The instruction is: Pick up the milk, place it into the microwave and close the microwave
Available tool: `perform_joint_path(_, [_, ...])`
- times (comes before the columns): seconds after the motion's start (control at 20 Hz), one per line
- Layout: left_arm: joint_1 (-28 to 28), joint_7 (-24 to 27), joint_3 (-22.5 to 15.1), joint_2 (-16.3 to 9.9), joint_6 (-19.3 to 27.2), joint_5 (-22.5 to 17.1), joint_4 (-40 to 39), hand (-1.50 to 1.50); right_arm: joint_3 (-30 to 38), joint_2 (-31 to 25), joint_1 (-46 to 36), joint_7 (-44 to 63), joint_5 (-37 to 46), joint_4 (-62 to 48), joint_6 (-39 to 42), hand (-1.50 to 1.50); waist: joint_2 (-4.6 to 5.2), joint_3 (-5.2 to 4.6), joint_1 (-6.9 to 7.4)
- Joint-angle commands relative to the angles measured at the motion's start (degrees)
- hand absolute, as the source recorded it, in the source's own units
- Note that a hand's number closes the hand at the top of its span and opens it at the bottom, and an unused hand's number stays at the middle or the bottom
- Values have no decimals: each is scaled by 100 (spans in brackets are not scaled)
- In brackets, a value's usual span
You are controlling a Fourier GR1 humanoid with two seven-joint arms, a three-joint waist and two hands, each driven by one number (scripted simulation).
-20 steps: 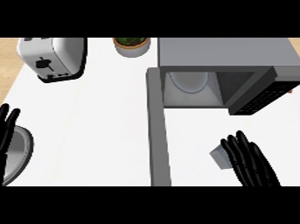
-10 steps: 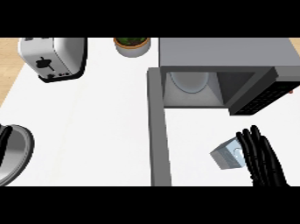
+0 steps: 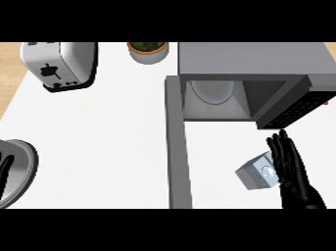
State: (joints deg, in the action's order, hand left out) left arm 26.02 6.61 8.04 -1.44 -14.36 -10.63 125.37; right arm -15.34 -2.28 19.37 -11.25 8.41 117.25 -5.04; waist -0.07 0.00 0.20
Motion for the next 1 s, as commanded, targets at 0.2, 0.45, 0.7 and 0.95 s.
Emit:
perform_joint_path(0.2, [309,112,80,94,-252,-71,199,-150,757,-43,-466,-778,-226,-1312,-100,-150,3,1,12])
perform_joint_path(0.45, [709,388,-172,142,-243,59,203,-150,1089,-304,-101,-1047,-303,-1214,-39,-150,-4,0,7])
perform_joint_path(0.7, [475,289,-153,143,-151,140,309,-150,1544,-565,-671,-1284,-564,-2263,361,-150,3,0,17])
perform_joint_path(0.95, [696,258,-345,142,-44,177,415,-150,1479,-557,-425,-1886,-313,-2863,453,-150,1,1,8])
